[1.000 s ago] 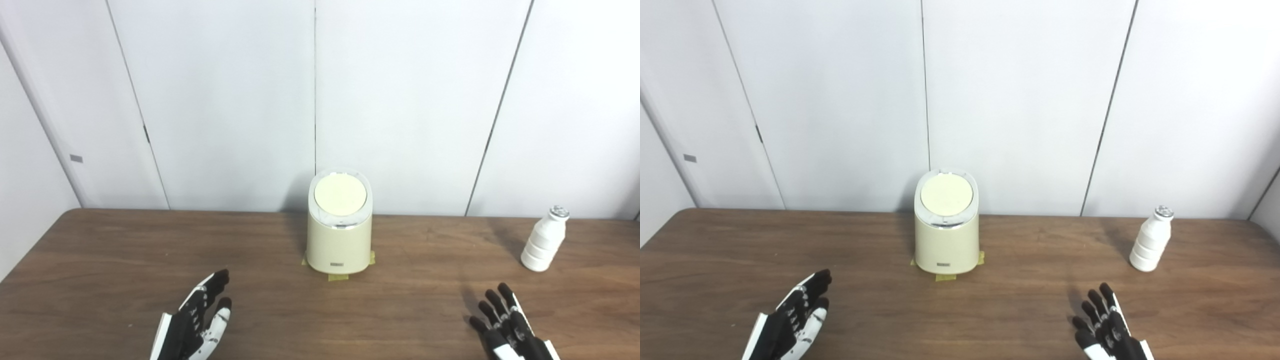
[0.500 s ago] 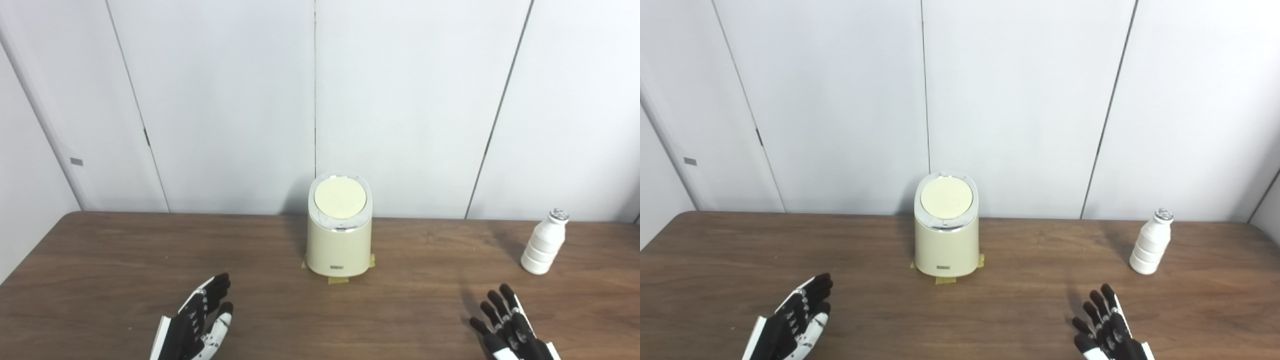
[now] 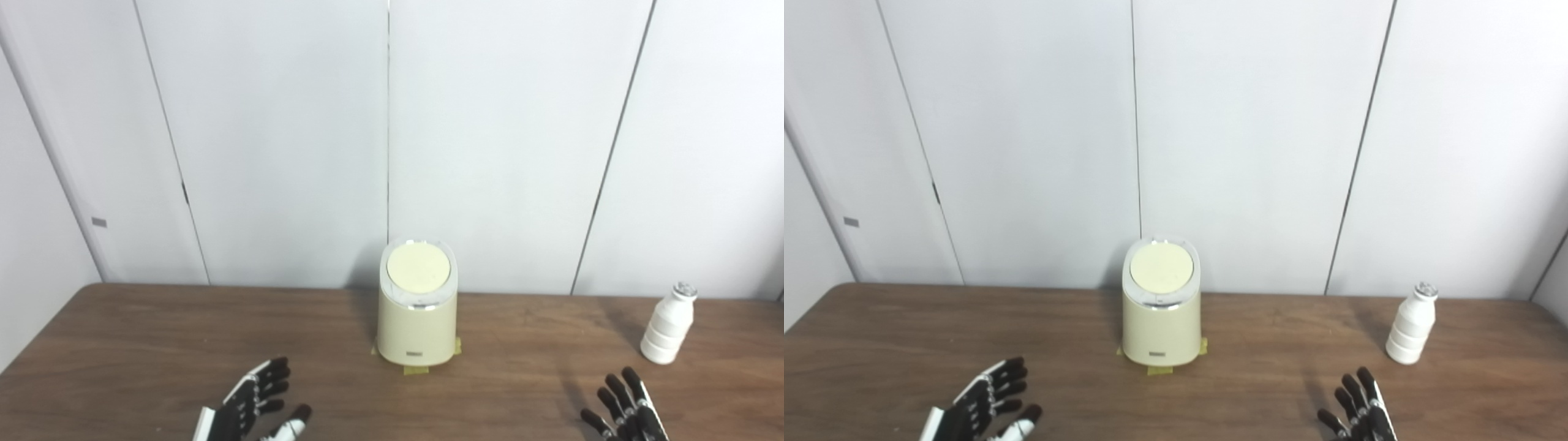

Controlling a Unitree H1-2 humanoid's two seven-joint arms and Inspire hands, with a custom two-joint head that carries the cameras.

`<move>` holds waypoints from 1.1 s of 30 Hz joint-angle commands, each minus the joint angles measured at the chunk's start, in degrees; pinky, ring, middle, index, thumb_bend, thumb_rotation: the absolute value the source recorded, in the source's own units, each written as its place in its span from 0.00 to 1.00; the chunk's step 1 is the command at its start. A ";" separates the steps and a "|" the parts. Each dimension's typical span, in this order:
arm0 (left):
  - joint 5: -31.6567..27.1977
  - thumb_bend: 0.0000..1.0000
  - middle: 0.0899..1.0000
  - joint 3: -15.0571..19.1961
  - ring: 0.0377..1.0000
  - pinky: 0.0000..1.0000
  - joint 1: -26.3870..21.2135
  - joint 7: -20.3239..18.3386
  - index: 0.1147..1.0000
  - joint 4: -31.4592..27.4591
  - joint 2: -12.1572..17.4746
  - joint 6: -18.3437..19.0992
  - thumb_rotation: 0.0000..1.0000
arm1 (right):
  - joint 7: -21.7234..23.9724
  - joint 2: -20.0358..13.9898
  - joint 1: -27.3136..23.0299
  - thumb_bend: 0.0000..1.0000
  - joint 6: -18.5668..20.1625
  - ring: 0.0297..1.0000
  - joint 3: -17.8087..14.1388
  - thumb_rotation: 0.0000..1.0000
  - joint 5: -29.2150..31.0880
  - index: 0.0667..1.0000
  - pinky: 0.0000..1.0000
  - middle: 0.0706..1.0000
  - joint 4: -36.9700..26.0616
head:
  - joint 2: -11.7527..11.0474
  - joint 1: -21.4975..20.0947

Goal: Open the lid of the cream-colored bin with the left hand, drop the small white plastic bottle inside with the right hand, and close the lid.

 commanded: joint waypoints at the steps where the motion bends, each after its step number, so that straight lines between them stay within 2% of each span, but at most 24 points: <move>1: 0.36 0.74 0.79 -0.62 0.79 0.71 -1.49 0.07 0.81 -2.63 1.05 1.52 0.21 | 1.02 0.28 3.46 0.99 -2.20 0.96 0.59 0.51 0.14 1.00 0.84 0.97 3.51 | -0.11 0.11; 4: 1.26 0.79 0.79 -1.22 0.77 0.68 -4.36 0.37 0.82 -2.64 1.54 3.02 0.23 | 1.27 0.33 3.06 1.00 -2.46 0.96 0.34 0.50 0.38 1.00 0.84 0.97 4.13 | -0.24 0.22; 7: 2.48 0.82 0.80 -2.07 0.79 0.73 -6.94 0.49 0.84 -2.86 2.16 4.74 0.27 | 1.73 0.44 2.85 1.00 -2.47 0.97 0.14 0.48 1.23 1.00 0.87 0.96 4.47 | -0.48 0.28; 13: 4.04 0.77 0.83 -3.16 0.82 0.82 -11.46 1.00 0.88 -2.66 2.99 7.84 0.31 | 2.31 0.35 2.58 1.00 -2.75 0.98 0.00 0.46 1.38 1.00 0.87 0.98 5.28 | -0.75 0.32; 16: 2.81 0.76 0.85 -2.79 0.84 0.81 -14.28 0.79 0.89 -1.72 3.20 9.06 0.32 | 2.11 0.31 2.59 1.00 -2.60 0.98 0.05 0.46 0.86 1.00 0.87 0.98 5.47 | -0.85 0.25; 18: 3.30 0.76 0.86 -2.98 0.84 0.76 -16.36 0.67 0.89 -1.10 3.82 10.12 0.34 | 1.92 0.43 2.57 1.00 -2.87 0.97 0.14 0.47 0.30 1.00 0.87 0.97 5.64 | -0.84 0.08; 21: 4.51 0.77 0.85 -3.60 0.84 0.78 -19.69 0.69 0.87 0.29 4.82 11.03 0.37 | 1.98 0.54 2.52 1.00 -3.52 0.97 0.30 0.46 -0.08 1.00 0.87 0.97 5.98 | -0.78 -0.08; 29: 4.51 0.77 0.87 -5.24 0.84 0.79 -28.08 -0.22 0.88 4.21 6.00 15.32 0.34 | 1.67 0.62 2.47 0.95 -3.97 0.97 0.64 0.46 -1.52 1.00 0.85 0.98 6.13 | -0.61 -0.29; 33: 6.38 0.77 0.86 -7.33 0.85 0.81 -31.92 -0.78 0.87 6.16 6.97 18.13 0.36 | 1.34 0.17 2.61 0.96 -4.08 0.98 1.07 0.54 -3.59 1.00 0.87 0.99 5.95 | -0.42 -0.36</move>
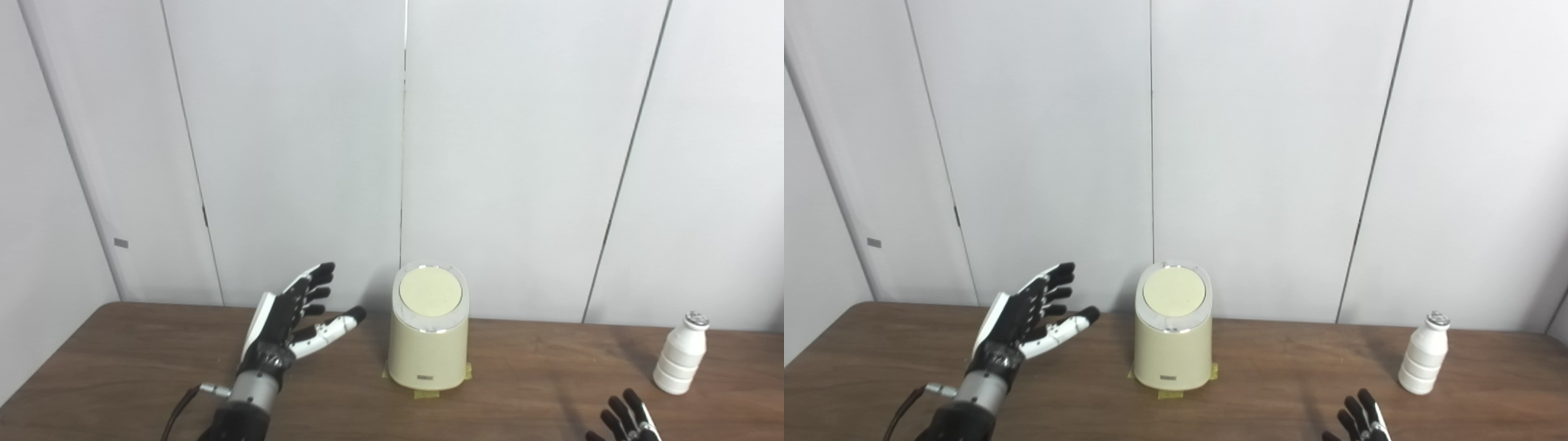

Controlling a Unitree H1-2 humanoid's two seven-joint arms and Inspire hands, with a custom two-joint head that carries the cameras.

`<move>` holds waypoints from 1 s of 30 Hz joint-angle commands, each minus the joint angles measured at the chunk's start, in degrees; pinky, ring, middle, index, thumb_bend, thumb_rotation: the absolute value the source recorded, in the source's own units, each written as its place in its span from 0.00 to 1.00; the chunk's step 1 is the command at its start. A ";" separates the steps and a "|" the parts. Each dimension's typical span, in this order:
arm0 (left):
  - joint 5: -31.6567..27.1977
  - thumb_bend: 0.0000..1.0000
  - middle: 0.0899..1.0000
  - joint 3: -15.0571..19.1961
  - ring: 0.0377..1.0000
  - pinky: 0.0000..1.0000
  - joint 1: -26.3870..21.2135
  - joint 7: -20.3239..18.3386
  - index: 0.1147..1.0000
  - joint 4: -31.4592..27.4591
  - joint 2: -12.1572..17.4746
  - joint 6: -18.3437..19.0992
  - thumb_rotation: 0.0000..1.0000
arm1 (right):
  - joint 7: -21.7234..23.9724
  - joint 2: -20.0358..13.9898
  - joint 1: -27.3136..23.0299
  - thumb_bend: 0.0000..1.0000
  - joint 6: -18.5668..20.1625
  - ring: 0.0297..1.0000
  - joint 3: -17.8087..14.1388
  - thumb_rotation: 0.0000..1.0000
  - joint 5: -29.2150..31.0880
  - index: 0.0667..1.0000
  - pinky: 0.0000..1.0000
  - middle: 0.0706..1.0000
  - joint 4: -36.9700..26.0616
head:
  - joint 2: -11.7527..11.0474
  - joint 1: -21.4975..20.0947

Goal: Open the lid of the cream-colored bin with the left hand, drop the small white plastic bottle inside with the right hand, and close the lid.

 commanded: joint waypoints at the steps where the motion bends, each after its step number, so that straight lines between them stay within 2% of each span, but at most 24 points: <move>1: 1.75 0.77 0.86 -1.04 0.85 0.81 -4.85 -0.44 0.87 0.22 1.19 1.09 0.37 | 0.07 0.28 3.16 0.94 -1.66 0.98 0.96 0.56 -0.82 1.00 0.88 0.99 4.43 | -0.02 0.02; 4: 3.44 0.77 0.86 -2.69 0.84 0.79 -7.46 -0.53 0.88 2.68 1.89 1.74 0.40 | 0.51 0.28 3.44 0.93 -0.35 0.99 1.17 0.59 -0.55 1.00 0.90 0.99 3.63 | 0.08 -0.11; 6: 4.66 0.79 0.85 -3.64 0.83 0.76 -9.51 -0.45 0.88 5.08 2.26 1.78 0.42 | 0.99 0.13 3.57 0.97 0.38 1.00 1.42 0.57 -0.24 1.00 0.93 1.00 3.29 | 0.09 -0.18; 10: 5.78 0.83 0.85 -4.62 0.81 0.71 -13.21 -0.48 0.87 9.45 2.60 2.14 0.40 | 1.33 -0.16 3.61 0.97 0.35 1.00 1.99 0.56 -0.88 1.00 0.95 1.00 3.29 | 0.30 -0.18; 13: 6.58 0.84 0.85 -5.53 0.80 0.70 -15.72 -0.73 0.87 12.48 2.99 2.67 0.39 | 1.27 -0.10 3.64 0.95 0.41 1.00 2.17 0.55 -1.03 1.00 0.95 1.00 3.20 | 0.46 -0.32; 20: 9.10 0.86 0.86 -8.32 0.79 0.64 -20.45 -0.91 0.88 18.57 3.96 2.41 0.36 | 0.85 0.14 3.42 0.97 -0.06 1.00 2.40 0.56 -1.88 1.00 0.94 1.00 3.62 | 0.55 -0.44; 30: 12.89 0.90 0.90 -12.33 0.82 0.64 -26.47 -0.19 0.88 27.53 4.27 0.58 0.33 | 0.61 0.83 3.14 0.96 -0.59 0.98 2.65 0.57 -2.33 1.00 0.91 0.99 3.94 | 0.80 -0.79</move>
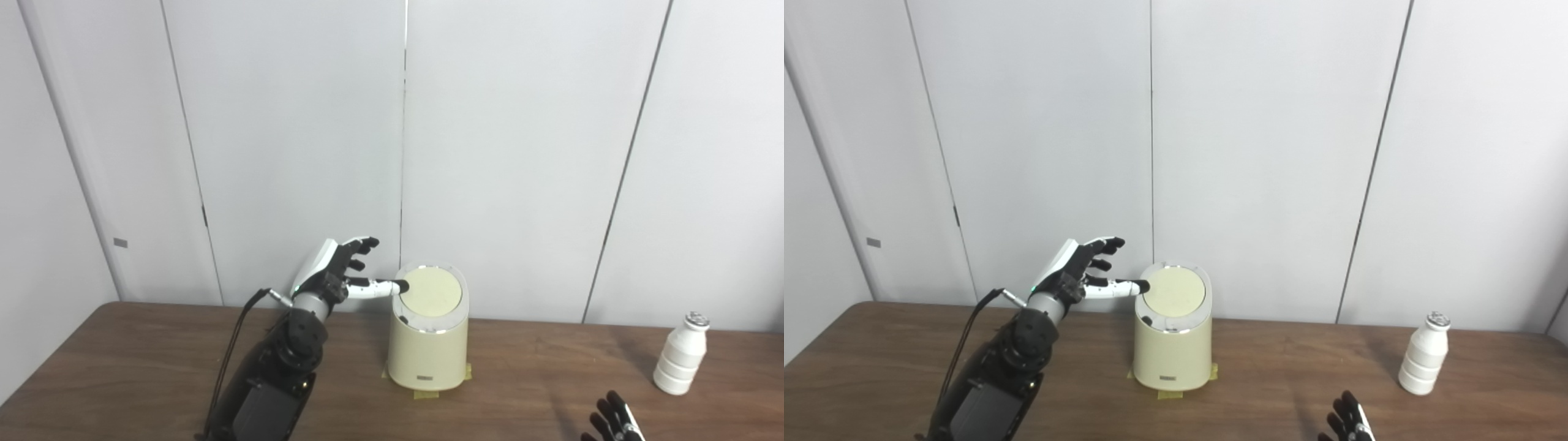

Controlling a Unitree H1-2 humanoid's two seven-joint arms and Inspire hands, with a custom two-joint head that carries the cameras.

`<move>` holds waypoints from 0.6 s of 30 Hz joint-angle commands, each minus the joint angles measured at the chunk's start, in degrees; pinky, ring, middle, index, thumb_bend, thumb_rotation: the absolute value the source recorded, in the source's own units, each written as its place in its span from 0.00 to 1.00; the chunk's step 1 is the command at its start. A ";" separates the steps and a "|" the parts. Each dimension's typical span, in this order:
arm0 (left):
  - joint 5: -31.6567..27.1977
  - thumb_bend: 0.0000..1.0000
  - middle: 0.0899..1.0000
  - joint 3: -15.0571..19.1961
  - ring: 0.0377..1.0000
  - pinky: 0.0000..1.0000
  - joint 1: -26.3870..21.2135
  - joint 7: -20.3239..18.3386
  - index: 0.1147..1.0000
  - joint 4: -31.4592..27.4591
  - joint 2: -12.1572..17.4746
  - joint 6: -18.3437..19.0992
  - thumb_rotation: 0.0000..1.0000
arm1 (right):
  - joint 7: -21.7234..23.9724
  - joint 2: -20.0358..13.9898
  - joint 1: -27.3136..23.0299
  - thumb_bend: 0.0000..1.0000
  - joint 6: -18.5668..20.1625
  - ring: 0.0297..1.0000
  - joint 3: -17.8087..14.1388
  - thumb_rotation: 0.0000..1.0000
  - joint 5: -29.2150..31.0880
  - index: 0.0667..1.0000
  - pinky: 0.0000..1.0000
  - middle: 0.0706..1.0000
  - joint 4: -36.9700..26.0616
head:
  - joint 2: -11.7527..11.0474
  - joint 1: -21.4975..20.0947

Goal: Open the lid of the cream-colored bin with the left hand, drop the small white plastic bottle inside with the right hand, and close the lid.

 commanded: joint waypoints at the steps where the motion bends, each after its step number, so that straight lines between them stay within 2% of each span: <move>1: 1.82 0.91 0.90 -0.61 0.83 0.64 -5.20 1.26 0.87 0.74 0.79 -2.72 0.33 | -0.12 1.41 3.18 0.96 -0.93 0.98 1.26 0.57 0.17 1.00 0.92 0.99 4.04 | -0.04 -0.03; 11: 4.64 0.95 0.94 -3.43 0.86 0.65 -9.13 1.70 0.90 6.12 -0.04 -3.49 0.27 | -0.48 2.02 3.16 0.93 -0.78 0.98 1.54 0.55 0.05 1.00 0.89 0.98 4.09 | 0.29 -0.44; 18: 6.43 0.96 0.97 -4.97 0.90 0.73 -10.20 2.27 0.91 7.49 -0.77 -4.55 0.26 | -0.87 2.14 3.10 0.92 -0.66 0.98 1.73 0.56 -0.58 1.00 0.85 0.98 4.06 | 0.46 -0.48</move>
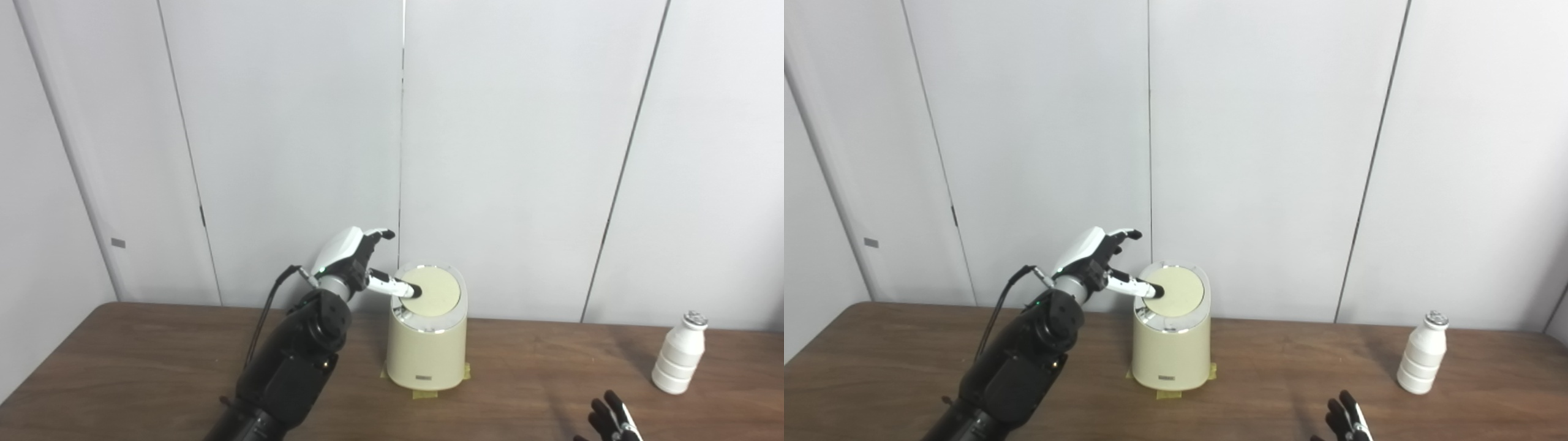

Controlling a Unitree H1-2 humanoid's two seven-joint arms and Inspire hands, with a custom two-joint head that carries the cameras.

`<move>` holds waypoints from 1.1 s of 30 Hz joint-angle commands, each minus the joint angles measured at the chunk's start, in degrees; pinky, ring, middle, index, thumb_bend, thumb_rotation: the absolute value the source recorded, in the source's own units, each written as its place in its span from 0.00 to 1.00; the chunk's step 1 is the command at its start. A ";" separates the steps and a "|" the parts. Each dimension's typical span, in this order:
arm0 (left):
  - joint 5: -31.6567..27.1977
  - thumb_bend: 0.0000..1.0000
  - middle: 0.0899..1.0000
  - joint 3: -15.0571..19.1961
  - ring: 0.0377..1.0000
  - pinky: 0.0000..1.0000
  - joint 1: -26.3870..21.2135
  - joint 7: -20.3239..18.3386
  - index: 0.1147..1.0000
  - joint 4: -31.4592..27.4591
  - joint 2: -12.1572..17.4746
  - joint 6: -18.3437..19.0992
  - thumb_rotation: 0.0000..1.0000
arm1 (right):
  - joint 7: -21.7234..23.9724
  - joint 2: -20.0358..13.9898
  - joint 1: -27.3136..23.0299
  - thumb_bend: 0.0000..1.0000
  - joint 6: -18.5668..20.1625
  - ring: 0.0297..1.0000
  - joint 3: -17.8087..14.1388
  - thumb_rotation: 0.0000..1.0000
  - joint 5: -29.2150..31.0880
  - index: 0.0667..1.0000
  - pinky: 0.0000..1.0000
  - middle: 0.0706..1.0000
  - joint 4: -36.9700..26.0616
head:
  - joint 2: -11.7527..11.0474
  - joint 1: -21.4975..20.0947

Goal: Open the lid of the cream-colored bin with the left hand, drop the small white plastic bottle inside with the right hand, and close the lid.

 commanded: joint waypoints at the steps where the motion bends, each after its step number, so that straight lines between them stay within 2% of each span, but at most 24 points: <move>1: 1.81 0.96 0.96 -0.37 0.90 0.73 -4.60 2.20 0.91 -0.80 0.17 -2.59 0.26 | -0.23 2.01 3.15 0.92 -0.71 0.98 1.47 0.55 0.44 1.00 0.85 0.98 4.07 | -0.06 0.05; 7: 3.89 0.96 0.95 -1.54 0.91 0.81 -4.74 3.52 0.92 0.18 -0.23 -3.77 0.27 | -0.56 1.88 3.36 0.93 -0.74 0.97 1.49 0.56 -0.36 1.00 0.83 0.97 3.81 | 0.16 0.10; 18: 5.74 0.95 0.97 -3.37 0.91 0.83 -4.57 2.78 0.93 -0.27 -0.12 -3.67 0.29 | -0.86 2.03 3.66 0.94 -0.04 0.96 1.67 0.56 -0.82 1.00 0.81 0.97 2.93 | 0.92 -0.31; 26: 8.75 0.95 0.98 -5.72 0.95 0.91 -4.10 2.55 0.94 -0.84 1.51 -5.80 0.25 | -0.90 1.89 4.00 0.94 0.81 0.96 1.75 0.56 -1.43 1.00 0.80 0.97 1.87 | 1.46 -0.06; 33: 12.73 0.93 0.98 -8.46 0.95 0.93 -4.23 2.47 0.94 -0.37 3.03 -7.97 0.21 | -0.58 1.78 3.98 0.95 0.56 0.96 1.72 0.55 -0.90 1.00 0.81 0.97 2.07 | 1.46 -0.06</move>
